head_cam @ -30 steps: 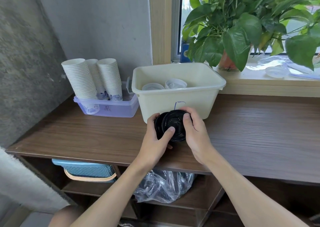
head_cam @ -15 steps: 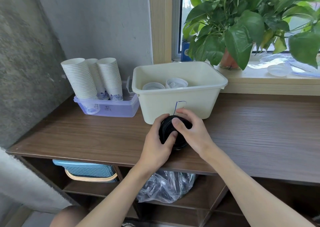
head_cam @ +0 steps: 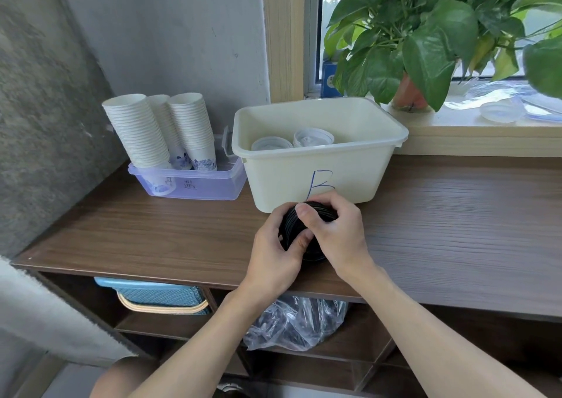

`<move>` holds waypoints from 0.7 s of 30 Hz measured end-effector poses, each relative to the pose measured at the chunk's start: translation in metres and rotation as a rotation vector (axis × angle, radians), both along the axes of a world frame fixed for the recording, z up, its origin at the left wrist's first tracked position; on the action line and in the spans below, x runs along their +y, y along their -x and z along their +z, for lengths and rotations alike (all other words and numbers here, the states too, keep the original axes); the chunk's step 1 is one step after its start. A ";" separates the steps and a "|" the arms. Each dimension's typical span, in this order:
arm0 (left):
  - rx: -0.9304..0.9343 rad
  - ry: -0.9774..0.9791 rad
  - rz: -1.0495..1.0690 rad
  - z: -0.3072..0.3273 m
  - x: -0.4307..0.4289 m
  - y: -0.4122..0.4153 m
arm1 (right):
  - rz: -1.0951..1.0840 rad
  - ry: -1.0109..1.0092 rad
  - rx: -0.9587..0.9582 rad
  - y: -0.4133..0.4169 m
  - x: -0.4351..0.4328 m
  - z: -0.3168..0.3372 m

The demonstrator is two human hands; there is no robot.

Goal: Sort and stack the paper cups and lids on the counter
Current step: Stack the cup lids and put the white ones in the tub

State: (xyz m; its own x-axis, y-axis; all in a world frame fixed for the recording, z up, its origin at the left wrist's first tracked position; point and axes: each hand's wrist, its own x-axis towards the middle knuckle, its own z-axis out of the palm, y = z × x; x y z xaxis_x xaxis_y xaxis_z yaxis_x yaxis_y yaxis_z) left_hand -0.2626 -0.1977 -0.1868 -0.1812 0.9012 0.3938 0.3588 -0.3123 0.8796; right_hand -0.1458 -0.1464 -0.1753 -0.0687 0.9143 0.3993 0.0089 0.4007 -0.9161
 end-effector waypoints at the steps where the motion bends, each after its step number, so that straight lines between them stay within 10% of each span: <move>1: -0.002 0.001 -0.005 0.000 0.000 0.000 | -0.010 -0.003 0.003 0.001 0.000 0.000; 21: 0.009 0.030 -0.058 0.000 0.004 0.006 | -0.062 -0.116 -0.138 0.000 -0.004 0.007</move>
